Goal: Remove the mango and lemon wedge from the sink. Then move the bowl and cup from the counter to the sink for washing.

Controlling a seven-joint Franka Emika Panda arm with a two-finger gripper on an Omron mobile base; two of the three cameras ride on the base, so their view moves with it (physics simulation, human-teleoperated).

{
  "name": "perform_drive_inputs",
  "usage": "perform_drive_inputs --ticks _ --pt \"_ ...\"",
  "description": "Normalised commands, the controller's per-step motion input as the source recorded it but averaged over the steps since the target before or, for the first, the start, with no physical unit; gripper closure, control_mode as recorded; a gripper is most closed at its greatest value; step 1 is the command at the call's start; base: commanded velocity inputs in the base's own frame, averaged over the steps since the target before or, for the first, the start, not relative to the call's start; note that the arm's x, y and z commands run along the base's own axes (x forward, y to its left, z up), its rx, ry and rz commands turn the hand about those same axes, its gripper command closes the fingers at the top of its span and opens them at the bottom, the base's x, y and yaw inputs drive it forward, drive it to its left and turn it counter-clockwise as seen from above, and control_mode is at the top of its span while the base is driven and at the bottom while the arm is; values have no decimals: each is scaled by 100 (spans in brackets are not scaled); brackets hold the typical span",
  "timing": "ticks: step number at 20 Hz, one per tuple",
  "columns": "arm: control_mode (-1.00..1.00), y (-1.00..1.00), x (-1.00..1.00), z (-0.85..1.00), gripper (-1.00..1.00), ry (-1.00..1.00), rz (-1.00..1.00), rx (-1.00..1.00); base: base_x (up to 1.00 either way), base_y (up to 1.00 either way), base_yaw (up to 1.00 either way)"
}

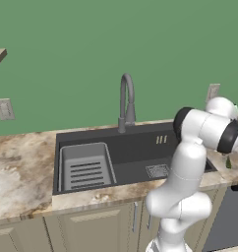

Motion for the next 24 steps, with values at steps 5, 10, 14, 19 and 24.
perform_drive_inputs --ticks 5,10,14,19,24 --pt "-100 5 -4 31 -100 -7 0 0 0 0 0" --pt "-100 5 -2 29 -100 -14 0 0 0 0 0" --pt "-100 2 0 26 -100 -16 0 0 0 0 0" --pt "-100 0 2 21 -100 -11 0 -2 0 0 0" --pt "-100 0 3 24 -100 -8 -4 -6 0 0 0"
